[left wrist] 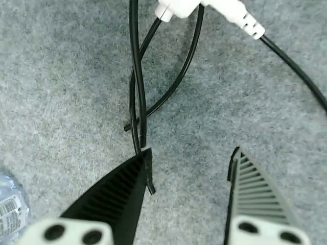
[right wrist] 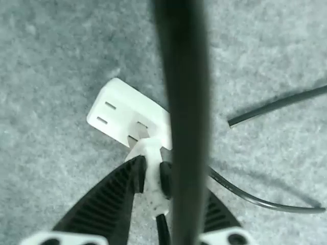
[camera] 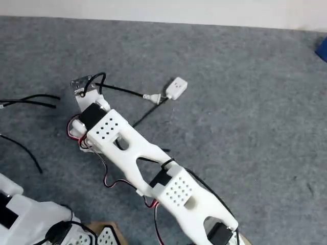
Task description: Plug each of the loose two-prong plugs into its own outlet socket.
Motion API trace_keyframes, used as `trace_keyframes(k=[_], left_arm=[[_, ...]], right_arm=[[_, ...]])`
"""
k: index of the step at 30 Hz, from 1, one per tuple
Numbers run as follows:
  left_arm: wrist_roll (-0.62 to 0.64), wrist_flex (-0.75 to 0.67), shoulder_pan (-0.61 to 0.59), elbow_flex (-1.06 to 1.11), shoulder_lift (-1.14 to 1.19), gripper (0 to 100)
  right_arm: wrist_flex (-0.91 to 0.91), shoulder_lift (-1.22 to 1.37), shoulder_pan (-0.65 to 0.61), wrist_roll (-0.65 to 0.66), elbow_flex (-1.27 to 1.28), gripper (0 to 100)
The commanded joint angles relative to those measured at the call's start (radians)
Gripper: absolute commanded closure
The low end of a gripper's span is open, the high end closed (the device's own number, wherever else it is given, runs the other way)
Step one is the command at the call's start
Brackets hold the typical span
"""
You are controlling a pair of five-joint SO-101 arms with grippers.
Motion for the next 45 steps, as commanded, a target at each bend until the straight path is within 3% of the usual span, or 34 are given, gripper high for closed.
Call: trace_keyframes(k=[1, 10, 26, 38, 42, 45], left_arm=[[0.011, 0.008, -0.008, -0.039, -0.016, 75], [0.011, 0.008, -0.004, -0.031, -0.008, 75], [0.008, 0.003, 0.015, 0.028, -0.007, 75], [0.006, 0.008, 0.007, 0.031, -0.007, 75], [0.005, 0.008, 0.007, 0.031, -0.007, 75], [0.005, 0.008, 0.007, 0.031, -0.007, 75]], right_arm=[[0.012, 0.079, -0.033, 0.015, -0.028, 99.3], [0.013, 0.068, 0.019, 0.012, -0.151, 99.3], [-0.01, 0.079, 0.005, 0.008, -0.348, 99.3], [-0.156, 0.209, -0.028, 0.097, -0.341, 99.3], [-0.059, 0.111, -0.019, 0.101, -0.343, 99.3], [0.113, -0.059, 0.027, 0.213, -0.337, 99.0]])
